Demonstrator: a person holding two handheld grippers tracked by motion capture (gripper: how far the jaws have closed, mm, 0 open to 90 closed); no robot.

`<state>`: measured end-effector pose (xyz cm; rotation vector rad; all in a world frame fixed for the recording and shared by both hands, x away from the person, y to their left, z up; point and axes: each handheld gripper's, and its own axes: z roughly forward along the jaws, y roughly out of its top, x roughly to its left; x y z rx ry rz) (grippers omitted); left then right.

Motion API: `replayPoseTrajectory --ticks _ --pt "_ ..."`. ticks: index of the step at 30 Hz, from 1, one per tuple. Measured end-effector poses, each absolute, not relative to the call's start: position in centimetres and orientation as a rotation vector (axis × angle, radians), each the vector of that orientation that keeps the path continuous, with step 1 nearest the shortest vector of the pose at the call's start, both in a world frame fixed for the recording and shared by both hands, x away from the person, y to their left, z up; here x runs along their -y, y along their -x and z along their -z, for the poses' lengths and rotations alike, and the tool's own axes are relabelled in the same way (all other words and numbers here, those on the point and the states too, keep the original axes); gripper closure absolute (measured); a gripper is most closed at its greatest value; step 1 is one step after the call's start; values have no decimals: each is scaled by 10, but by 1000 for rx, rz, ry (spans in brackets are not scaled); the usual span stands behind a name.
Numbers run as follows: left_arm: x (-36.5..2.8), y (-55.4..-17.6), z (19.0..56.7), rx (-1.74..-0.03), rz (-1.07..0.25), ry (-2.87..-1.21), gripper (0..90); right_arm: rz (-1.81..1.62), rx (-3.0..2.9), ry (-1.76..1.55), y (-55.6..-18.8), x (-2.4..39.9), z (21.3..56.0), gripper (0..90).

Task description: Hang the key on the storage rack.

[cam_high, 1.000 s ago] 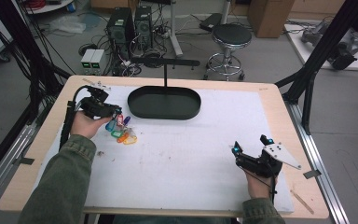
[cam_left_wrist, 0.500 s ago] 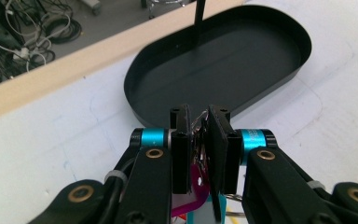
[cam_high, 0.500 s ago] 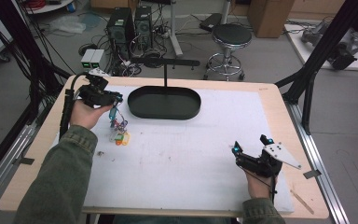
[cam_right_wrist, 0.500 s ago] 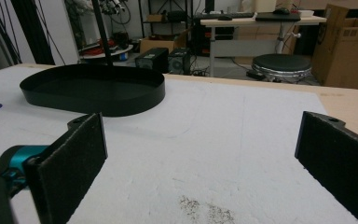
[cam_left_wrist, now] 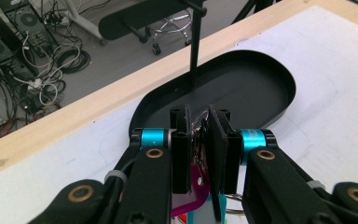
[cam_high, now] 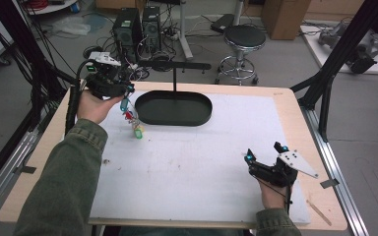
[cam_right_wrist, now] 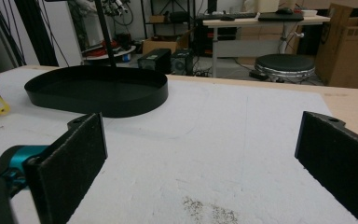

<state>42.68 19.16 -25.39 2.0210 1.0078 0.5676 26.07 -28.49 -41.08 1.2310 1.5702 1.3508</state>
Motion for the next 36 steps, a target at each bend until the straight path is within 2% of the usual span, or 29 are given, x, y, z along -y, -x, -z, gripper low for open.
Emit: replayPoseTrajectory --ticks 18,36 --pt "-163 -458 212 -999 -606 -2014 795 -1383 -1563 -1238 -264 288 412 10" --pt "-145 -488 203 -1036 -586 -1961 795 -1404 -1536 -1273 -262 294 412 10"
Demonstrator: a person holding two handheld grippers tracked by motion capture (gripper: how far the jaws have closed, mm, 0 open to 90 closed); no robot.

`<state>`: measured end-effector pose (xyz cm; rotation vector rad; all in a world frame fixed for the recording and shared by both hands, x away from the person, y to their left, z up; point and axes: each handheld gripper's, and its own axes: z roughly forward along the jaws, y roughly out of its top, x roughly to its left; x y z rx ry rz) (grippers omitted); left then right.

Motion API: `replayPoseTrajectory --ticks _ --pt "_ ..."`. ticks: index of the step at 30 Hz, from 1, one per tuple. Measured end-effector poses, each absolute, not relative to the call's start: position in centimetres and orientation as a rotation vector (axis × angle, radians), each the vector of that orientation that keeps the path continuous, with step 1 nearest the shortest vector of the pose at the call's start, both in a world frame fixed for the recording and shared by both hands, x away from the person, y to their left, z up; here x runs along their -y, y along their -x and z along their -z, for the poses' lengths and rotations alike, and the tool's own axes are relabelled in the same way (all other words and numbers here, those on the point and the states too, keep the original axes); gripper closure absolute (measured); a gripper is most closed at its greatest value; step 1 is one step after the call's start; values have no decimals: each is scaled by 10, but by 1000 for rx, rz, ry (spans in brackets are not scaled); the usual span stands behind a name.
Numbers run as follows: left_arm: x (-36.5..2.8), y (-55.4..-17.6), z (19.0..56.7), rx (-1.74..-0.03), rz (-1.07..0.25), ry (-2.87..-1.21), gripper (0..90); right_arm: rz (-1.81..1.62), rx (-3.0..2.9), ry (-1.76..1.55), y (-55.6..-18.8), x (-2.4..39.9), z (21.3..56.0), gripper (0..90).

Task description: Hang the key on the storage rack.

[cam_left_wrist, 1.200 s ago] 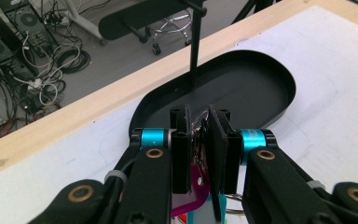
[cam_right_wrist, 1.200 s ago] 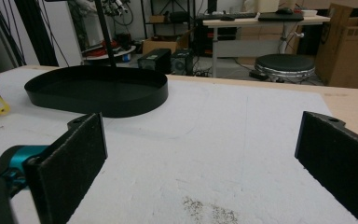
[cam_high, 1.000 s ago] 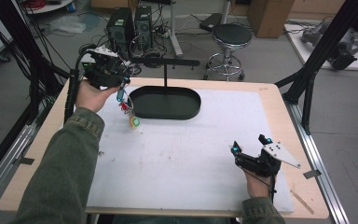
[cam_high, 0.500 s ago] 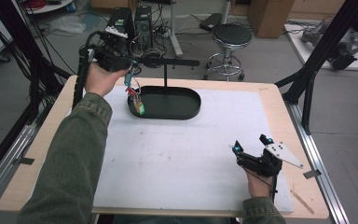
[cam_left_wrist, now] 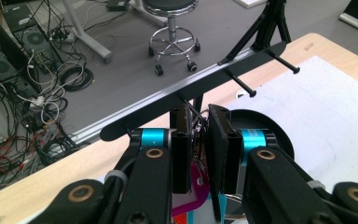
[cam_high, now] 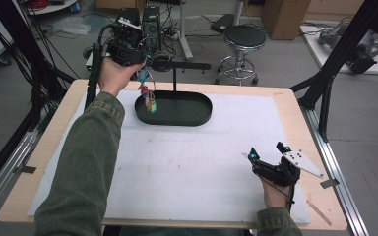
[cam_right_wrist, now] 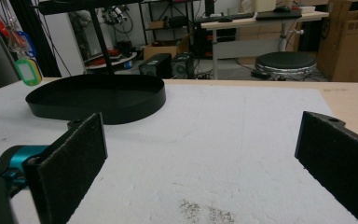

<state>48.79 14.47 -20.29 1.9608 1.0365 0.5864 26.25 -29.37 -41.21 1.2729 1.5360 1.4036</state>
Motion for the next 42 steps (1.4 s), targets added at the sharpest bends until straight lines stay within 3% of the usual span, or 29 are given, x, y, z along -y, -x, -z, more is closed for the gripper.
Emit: replayPoseTrajectory --ticks 19,42 --pt "-125 -518 206 -1030 -488 -1932 795 -1414 -1533 -1285 -263 296 413 10" --pt "-100 -544 228 -1066 -505 -1938 794 -1384 -1529 -1294 -258 301 415 10"
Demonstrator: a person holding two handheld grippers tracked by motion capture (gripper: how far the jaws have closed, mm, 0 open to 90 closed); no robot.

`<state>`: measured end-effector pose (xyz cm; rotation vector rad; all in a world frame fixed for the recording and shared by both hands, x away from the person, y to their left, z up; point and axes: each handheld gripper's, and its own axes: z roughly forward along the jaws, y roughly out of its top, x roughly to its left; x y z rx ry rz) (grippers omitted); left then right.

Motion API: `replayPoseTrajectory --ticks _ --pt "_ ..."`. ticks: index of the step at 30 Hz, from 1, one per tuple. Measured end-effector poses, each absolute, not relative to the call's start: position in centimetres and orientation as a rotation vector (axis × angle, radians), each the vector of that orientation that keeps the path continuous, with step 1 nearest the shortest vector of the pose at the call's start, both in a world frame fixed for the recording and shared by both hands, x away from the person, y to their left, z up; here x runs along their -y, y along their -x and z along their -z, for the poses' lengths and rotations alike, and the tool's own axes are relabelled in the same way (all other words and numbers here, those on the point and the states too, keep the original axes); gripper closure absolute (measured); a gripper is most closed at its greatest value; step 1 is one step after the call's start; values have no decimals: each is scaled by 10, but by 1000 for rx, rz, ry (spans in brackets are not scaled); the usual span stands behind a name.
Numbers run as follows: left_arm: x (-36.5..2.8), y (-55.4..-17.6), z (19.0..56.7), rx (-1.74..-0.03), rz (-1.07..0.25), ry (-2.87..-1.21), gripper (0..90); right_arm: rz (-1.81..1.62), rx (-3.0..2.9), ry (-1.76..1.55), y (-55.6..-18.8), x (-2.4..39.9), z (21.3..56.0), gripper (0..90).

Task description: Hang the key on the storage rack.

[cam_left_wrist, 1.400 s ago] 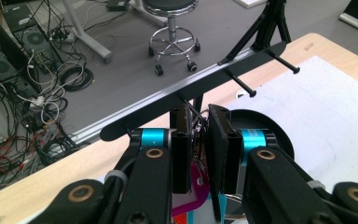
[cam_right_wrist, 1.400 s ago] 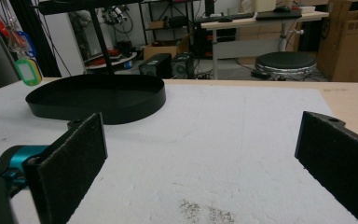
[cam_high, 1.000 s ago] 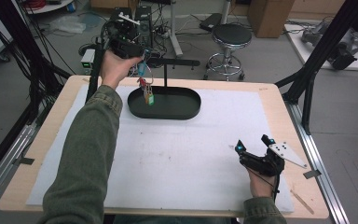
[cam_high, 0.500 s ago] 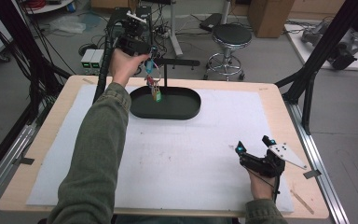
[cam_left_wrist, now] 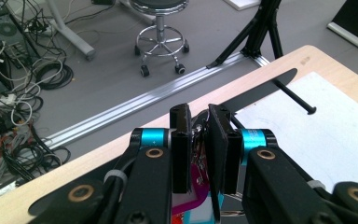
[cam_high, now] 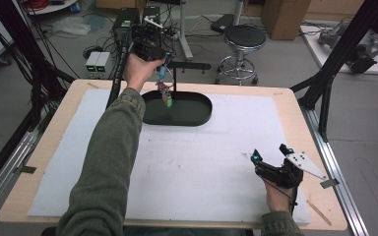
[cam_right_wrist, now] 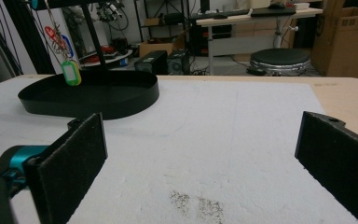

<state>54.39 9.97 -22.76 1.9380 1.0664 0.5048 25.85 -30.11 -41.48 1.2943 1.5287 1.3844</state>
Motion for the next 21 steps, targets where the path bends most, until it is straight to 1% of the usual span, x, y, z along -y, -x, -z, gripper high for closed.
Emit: replayPoseTrajectory --ticks 5,15,21 --pt "-101 -550 229 -1094 -508 -1925 794 -1379 -1533 -1298 -258 302 415 10" --pt "-97 -562 242 -1163 -437 -1852 793 -1372 -1537 -1303 -257 304 416 11" --pt "-93 -564 251 -1179 -463 -1842 791 -1374 -1529 -1311 -256 307 416 10"
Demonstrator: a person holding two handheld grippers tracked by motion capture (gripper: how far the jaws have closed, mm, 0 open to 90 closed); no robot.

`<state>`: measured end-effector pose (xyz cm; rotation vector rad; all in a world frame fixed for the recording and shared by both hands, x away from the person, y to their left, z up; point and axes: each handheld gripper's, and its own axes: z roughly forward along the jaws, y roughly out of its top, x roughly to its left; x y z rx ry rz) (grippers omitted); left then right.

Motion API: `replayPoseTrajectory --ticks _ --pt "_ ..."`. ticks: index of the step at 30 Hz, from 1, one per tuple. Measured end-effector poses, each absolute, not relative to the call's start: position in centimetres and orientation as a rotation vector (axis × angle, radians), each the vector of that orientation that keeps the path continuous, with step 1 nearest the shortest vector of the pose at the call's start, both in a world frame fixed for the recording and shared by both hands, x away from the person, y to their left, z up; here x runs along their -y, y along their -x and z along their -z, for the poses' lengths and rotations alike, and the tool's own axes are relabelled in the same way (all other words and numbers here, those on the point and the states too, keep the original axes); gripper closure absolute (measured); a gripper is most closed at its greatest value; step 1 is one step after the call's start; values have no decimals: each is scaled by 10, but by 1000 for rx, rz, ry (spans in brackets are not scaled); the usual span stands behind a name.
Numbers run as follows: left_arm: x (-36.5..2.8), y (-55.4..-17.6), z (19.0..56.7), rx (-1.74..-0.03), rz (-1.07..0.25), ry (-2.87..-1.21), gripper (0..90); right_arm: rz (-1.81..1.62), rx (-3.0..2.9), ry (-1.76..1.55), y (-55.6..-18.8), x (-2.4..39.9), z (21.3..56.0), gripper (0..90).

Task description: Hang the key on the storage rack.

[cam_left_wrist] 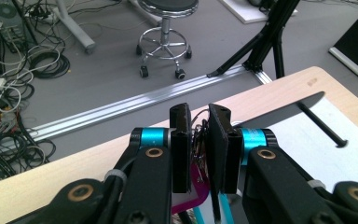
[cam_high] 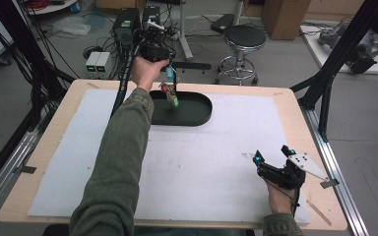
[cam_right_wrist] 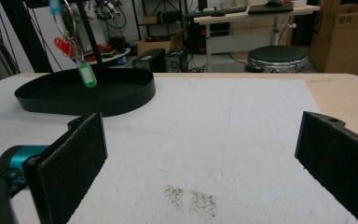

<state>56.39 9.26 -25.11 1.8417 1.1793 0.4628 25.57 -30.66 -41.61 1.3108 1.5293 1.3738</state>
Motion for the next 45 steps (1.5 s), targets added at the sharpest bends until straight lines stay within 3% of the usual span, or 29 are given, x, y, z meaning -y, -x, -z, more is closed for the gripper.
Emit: replayPoseTrajectory --ticks 5,6,9,11,21,25,29,31,45 --pt "-92 -561 257 -1193 -463 -1830 773 -1377 -1539 -1308 -256 306 417 10" --pt "-93 -561 257 -1210 -463 -1824 659 -1372 -1541 -1303 -256 306 417 10" --pt "-97 -557 257 -1232 -496 -1784 611 -1372 -1542 -1303 -256 306 417 10" --pt "-100 -553 258 -1229 -489 -1764 534 -1374 -1546 -1310 -256 306 417 10" --pt "-131 -548 263 -1138 -133 -1622 282 -1375 -1544 -1300 -257 304 416 10" --pt "-137 -540 260 -1061 -5 -1588 236 -1378 -1541 -1305 -258 304 416 11" --pt "-138 -528 248 -1006 -24 -1626 147 -1377 -1543 -1299 -259 304 416 11" --pt "-136 -522 243 -996 -55 -1664 32 -1379 -1544 -1303 -259 303 416 11" --pt "-142 -493 257 -916 -90 -1792 17 -1371 -1559 -1288 -260 300 416 11"
